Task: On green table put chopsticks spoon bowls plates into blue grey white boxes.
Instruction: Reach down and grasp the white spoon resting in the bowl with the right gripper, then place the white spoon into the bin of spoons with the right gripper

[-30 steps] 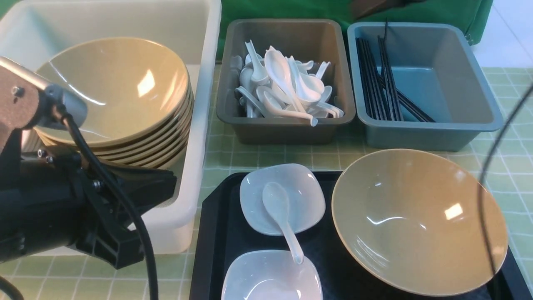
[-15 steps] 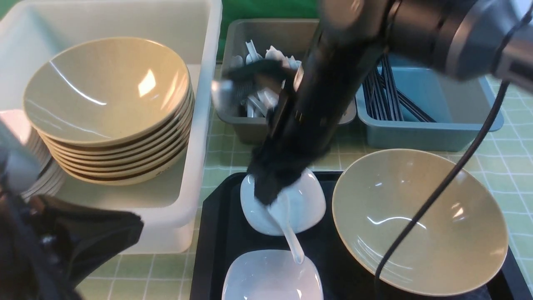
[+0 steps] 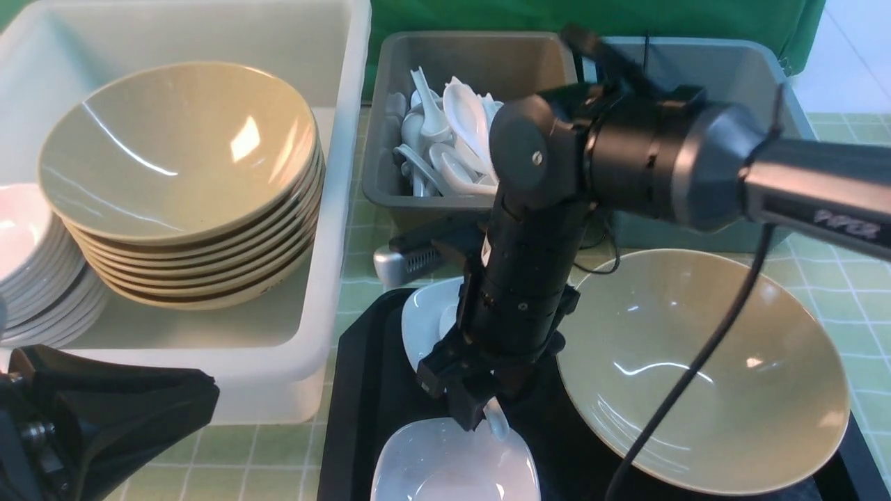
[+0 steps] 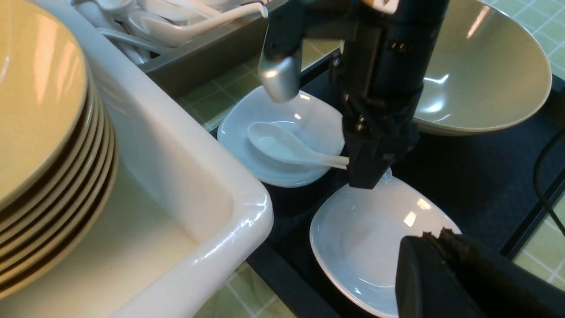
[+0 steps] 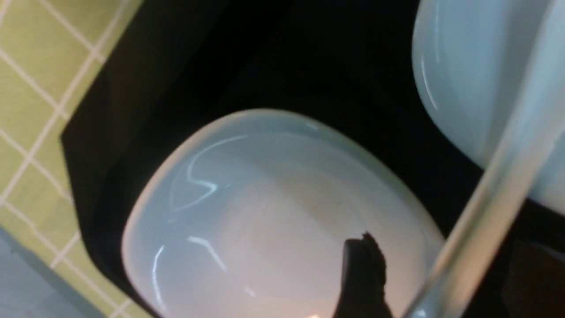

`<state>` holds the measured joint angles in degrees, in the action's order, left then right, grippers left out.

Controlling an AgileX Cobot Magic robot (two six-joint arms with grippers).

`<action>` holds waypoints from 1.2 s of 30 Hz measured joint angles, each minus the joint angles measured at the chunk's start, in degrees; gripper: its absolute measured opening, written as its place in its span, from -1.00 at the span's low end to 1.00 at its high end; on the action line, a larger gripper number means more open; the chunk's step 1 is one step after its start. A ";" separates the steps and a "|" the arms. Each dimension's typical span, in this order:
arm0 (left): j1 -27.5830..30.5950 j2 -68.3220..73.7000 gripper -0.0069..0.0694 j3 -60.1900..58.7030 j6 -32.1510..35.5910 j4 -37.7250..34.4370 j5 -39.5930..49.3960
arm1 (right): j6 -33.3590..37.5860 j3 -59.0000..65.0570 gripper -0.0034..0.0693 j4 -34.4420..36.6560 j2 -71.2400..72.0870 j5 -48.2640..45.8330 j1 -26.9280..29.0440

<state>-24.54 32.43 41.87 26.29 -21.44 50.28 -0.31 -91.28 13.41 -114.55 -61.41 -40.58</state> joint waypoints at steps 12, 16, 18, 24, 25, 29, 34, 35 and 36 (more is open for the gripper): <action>0.00 0.00 -0.82 0.00 0.06 -1.47 -0.21 | 3.47 -0.13 -0.25 -0.18 -2.22 -1.82 0.06; 0.00 0.00 -0.82 0.00 0.06 -1.54 -0.27 | 3.93 -2.08 -0.57 0.04 -0.87 -3.02 0.92; 0.00 0.00 -0.82 0.00 0.06 -1.53 -0.33 | 4.11 -4.25 -0.57 0.18 0.50 -3.31 2.08; 0.00 0.00 -0.82 0.00 0.28 -1.59 -1.02 | 4.61 -12.54 -0.57 0.48 2.62 -3.38 8.47; 0.00 0.00 -0.82 0.00 0.28 -1.59 -1.49 | 5.04 -14.89 -0.57 0.42 2.62 -1.50 11.27; 0.00 0.00 -0.82 0.00 0.12 -1.64 -3.05 | 6.69 -16.19 -0.57 0.30 2.38 10.29 16.26; 0.00 0.00 -0.82 0.00 0.12 -1.70 -6.11 | 5.81 -16.23 -0.55 0.25 -1.46 22.18 19.12; 0.00 0.00 -0.82 0.00 0.07 -1.70 -6.74 | 5.04 -16.23 -0.52 0.25 -2.84 25.46 19.36; 0.00 0.00 -0.82 0.00 0.07 -1.70 -6.86 | 4.89 -16.23 -0.52 0.25 -3.06 25.89 19.38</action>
<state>-24.54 32.43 41.87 26.36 -23.15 43.42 4.58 -107.51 13.65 -117.62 -35.52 -21.20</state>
